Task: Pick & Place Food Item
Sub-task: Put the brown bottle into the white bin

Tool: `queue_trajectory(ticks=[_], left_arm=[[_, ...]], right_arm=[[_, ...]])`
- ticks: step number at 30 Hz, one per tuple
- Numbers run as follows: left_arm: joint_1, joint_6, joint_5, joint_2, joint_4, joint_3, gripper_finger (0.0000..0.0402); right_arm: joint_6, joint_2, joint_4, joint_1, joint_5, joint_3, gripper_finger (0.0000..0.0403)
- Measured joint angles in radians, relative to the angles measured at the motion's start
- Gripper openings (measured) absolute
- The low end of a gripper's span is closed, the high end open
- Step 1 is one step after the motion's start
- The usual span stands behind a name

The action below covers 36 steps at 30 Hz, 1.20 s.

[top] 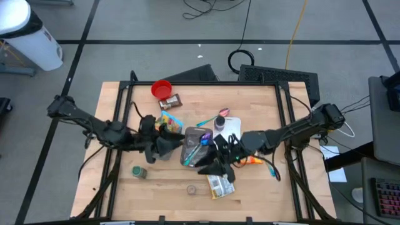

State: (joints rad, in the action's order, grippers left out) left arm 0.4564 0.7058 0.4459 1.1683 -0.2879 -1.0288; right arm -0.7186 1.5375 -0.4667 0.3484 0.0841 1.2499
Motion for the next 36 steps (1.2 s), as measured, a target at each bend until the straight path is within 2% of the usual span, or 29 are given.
queue_trajectory(ticks=[3,7,11,15,21,29,36], left_arm=[[0.035,0.065,0.025,0.022,0.332,-0.13,0.0212],[0.063,0.13,0.027,0.061,0.547,-0.233,0.0212],[0.105,0.15,0.042,0.065,0.565,-0.24,0.0212],[0.142,0.17,0.117,0.064,0.6,-0.228,0.0212],[0.157,0.206,0.157,0.064,0.662,-0.225,0.0212],[0.156,0.26,0.157,0.064,0.738,-0.225,0.0212],[0.164,0.272,0.149,0.062,0.784,-0.224,0.0212]], right_arm=[[0.044,0.0,0.0,0.029,0.044,0.0,0.0171],[0.052,0.0,0.009,0.056,0.06,0.0,0.0174],[0.061,0.0,0.022,0.067,0.072,0.0,0.0194],[0.06,0.003,0.03,0.073,0.07,0.0,0.0234],[0.112,0.088,0.063,0.079,0.048,0.016,0.0288],[0.405,0.267,0.365,0.092,0.075,0.201,0.0297],[0.496,0.412,0.372,0.091,0.068,0.263,0.0291]])
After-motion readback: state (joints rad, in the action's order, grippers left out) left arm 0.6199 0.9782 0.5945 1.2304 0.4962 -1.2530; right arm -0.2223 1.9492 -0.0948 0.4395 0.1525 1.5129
